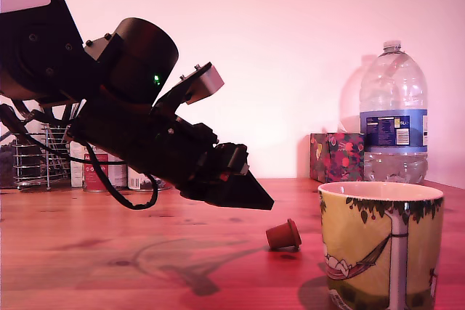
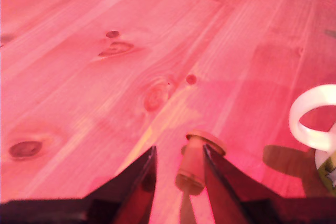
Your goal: Pick up the coffee capsules from the table one by one and drop them inside the nearest coffee cup
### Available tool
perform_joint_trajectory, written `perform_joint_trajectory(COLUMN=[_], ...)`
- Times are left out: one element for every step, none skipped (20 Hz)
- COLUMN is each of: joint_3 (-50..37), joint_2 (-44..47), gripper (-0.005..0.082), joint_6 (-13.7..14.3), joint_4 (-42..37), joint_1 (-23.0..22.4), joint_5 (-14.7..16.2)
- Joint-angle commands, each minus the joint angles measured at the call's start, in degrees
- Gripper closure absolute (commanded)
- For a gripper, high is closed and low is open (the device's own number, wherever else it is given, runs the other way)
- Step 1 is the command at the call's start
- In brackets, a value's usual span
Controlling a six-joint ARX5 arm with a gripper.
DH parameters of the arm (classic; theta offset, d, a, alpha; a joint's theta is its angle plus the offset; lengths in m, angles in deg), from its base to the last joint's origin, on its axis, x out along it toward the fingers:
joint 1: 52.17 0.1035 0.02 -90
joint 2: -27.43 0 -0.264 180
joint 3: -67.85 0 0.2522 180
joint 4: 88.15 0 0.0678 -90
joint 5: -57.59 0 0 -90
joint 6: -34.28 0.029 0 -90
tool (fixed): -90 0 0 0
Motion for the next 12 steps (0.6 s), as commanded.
perform_joint_trajectory(joint_3=[-0.50,-0.44,-0.42,-0.44,-0.44,-0.44,-0.42,-0.42,-0.44,-0.42,-0.44,-0.44], joint_2=[-1.03,-0.72,-0.39,-0.39,-0.39,-0.39,-0.39,-0.39,-0.39,-0.42,-0.42,-0.42], gripper=[0.0550,0.0551,0.0551,0.0551,0.0551,0.0551,0.0551,0.0551,0.0551,0.0551,0.0551,0.0551], joint_6=[-0.70,-0.83,-0.81,-0.81,-0.81,-0.81,-0.81,-0.81,-0.81,-0.81,-0.81,-0.96], joint_4=[0.28,0.28,0.33,0.35,0.33,0.31,0.31,0.33,0.31,0.31,0.39,0.52], joint_1=[0.11,-0.09,-0.33,-0.52,-0.70,-0.79,-0.85,-0.98,-1.18,-1.20,-1.20,-1.20], joint_5=[-0.20,-0.22,-0.22,-0.26,-0.22,-0.24,-0.24,-0.24,-0.28,-0.31,-0.28,-0.28])
